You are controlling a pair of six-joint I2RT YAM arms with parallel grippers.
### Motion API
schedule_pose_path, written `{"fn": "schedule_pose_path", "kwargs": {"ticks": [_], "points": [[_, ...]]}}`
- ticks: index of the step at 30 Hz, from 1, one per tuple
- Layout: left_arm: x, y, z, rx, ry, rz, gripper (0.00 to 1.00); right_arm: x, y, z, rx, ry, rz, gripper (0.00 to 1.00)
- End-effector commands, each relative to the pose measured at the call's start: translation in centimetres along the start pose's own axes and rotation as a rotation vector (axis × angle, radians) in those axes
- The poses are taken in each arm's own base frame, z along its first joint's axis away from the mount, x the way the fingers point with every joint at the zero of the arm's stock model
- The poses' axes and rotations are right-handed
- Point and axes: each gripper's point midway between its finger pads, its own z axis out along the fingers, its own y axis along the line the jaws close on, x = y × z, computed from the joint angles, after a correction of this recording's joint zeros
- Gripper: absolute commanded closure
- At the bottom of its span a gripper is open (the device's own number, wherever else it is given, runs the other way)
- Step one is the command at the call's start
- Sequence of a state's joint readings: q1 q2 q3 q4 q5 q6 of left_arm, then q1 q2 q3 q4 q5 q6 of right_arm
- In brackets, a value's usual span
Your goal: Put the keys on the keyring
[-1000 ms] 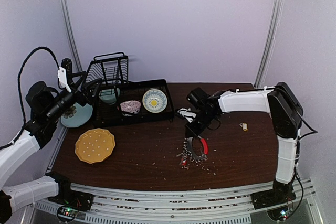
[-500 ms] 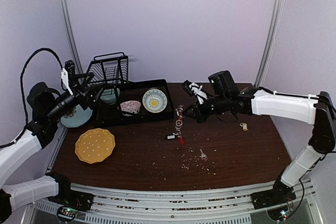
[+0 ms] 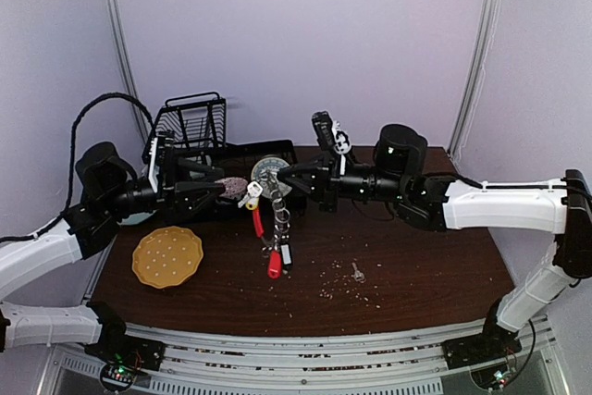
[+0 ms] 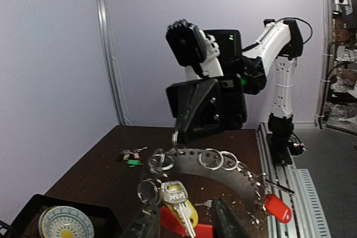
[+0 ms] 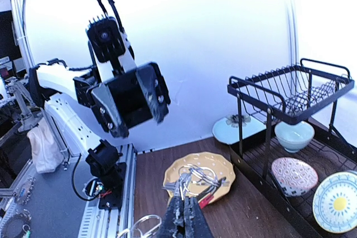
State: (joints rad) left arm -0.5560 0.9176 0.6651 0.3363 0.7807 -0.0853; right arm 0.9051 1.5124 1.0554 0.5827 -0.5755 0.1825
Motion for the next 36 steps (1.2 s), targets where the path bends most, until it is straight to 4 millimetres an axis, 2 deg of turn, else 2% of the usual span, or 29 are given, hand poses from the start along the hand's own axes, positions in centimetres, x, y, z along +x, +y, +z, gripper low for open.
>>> {"fn": "schedule_pose_path", "kwargs": {"ticks": [1, 3, 7, 15, 22, 27, 30, 36], "points": [[-1.7, -3.1, 0.9, 0.158, -0.031, 0.027, 0.72, -4.1, 2.0, 0.7, -0.108, -0.124, 0.012, 1.0], [-1.6, -4.1, 1.3, 0.205, -0.031, 0.017, 0.8, -3.9, 2.5, 0.8, -0.119, -0.13, 0.011, 1.0], [-1.9, -5.6, 1.9, 0.274, -0.037, 0.001, 0.8, -3.8, 4.2, 1.2, -0.174, -0.129, -0.001, 1.0], [-0.9, -3.9, 2.9, 0.195, -0.018, -0.05, 0.78, -3.1, 6.9, 1.9, -0.246, -0.133, -0.048, 1.0], [-1.8, -5.1, 3.0, 0.255, -0.063, -0.074, 0.79, -2.4, 7.0, 3.0, -0.245, -0.117, -0.02, 1.0], [-1.9, -5.9, 2.5, 0.278, -0.071, -0.032, 0.8, -2.3, 6.5, 3.3, -0.214, -0.117, -0.015, 1.0], [-1.0, -5.0, 2.8, 0.227, -0.04, -0.035, 0.89, -2.6, 6.8, 3.2, -0.22, -0.131, -0.019, 1.0], [-0.1, -4.1, 3.2, 0.176, 0.011, -0.022, 0.89, -2.7, 6.8, 3.1, -0.22, -0.129, -0.032, 1.0]]}}
